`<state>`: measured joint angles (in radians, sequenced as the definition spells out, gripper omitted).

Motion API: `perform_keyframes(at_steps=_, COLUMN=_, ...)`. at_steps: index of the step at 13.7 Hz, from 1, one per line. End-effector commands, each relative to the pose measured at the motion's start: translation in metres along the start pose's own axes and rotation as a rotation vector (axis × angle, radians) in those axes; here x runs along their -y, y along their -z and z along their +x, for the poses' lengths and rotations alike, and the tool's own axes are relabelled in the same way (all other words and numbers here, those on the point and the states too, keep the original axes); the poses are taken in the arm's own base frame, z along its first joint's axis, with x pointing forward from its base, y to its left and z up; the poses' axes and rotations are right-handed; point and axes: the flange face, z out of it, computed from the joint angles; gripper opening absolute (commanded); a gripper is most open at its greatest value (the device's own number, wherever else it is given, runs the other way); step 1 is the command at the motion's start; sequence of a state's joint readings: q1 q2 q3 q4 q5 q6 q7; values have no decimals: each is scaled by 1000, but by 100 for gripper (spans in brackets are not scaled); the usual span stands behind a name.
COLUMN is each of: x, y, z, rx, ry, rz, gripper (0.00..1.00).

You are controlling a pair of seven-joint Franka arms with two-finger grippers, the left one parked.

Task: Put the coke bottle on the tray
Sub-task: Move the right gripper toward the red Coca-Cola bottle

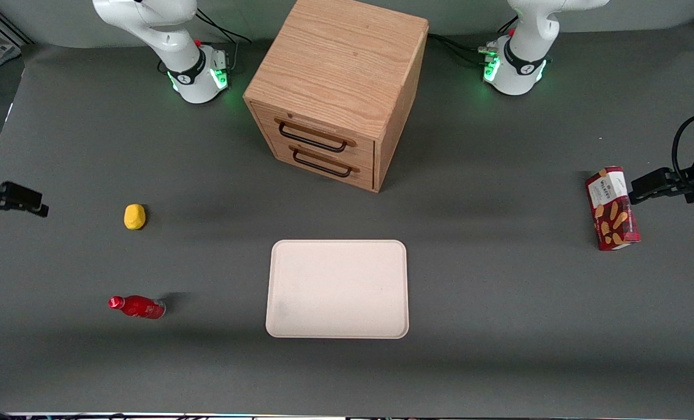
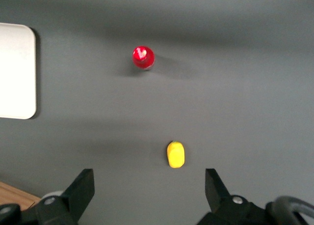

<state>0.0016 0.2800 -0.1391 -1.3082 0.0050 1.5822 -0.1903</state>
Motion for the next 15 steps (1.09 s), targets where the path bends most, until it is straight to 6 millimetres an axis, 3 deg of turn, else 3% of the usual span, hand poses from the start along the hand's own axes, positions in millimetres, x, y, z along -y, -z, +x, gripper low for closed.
perform_keyframes(at_steps=1, x=2, y=-5, z=40, rx=-2, ry=33, rz=0, gripper=100)
perform_keyframes(at_steps=3, x=16, y=-17, z=64, rx=-26, ry=61, rz=8, gripper=100)
perform_keyframes(at_steps=5, x=25, y=-25, z=76, rx=-46, ry=81, rz=22, gripper=100)
perform_keyframes(at_steps=9, x=26, y=-29, z=77, rx=-44, ry=84, rz=26, gripper=100)
perform_keyframes(at_steps=11, x=24, y=-41, z=82, rx=-39, ry=81, rz=26, gripper=100)
perform_keyframes(at_steps=15, x=23, y=-95, z=96, rx=-15, ry=80, rz=29, gripper=100)
